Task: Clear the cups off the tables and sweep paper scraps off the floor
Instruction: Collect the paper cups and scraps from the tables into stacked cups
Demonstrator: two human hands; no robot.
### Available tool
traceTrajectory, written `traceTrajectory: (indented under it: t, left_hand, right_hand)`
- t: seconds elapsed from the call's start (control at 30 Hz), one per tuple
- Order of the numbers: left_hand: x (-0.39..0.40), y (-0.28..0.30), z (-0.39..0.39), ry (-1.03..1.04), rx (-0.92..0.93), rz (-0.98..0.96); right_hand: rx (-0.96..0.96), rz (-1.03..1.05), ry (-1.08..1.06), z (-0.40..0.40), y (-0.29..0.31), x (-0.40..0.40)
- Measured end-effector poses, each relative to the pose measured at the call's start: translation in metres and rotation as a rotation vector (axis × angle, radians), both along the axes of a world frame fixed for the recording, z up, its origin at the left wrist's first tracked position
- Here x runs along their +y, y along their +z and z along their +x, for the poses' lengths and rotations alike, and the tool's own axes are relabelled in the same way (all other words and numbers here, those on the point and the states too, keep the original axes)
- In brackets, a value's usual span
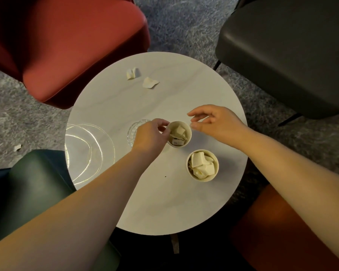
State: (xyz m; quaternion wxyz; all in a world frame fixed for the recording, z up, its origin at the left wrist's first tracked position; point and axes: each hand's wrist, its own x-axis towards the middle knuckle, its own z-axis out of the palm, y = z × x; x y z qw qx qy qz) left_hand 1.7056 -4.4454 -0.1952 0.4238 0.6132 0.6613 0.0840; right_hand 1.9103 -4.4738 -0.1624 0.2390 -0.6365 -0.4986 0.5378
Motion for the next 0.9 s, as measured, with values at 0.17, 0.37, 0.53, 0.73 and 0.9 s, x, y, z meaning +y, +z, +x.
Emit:
traceTrajectory:
  t: [0.17, 0.37, 0.53, 0.73, 0.9]
  left_hand:
    - [0.004, 0.004, -0.002, -0.037, 0.023, 0.007]
    - [0.005, 0.006, -0.002, -0.044, 0.024, -0.008]
    - [0.004, 0.008, -0.006, -0.035, 0.030, -0.001]
    - [0.007, 0.004, -0.006, -0.020, 0.016, -0.008]
    - [0.021, 0.000, -0.006, -0.022, -0.015, -0.001]
  right_hand:
    - [-0.035, -0.029, 0.120, 0.003, 0.012, -0.034]
    - [-0.244, 0.059, 0.320, -0.008, 0.004, -0.079]
    - [-0.337, 0.091, 0.296, -0.009, -0.015, -0.088]
    - [-0.389, 0.205, 0.011, -0.003, -0.021, -0.064]
    - [-0.412, 0.201, -0.089, -0.001, -0.020, -0.030]
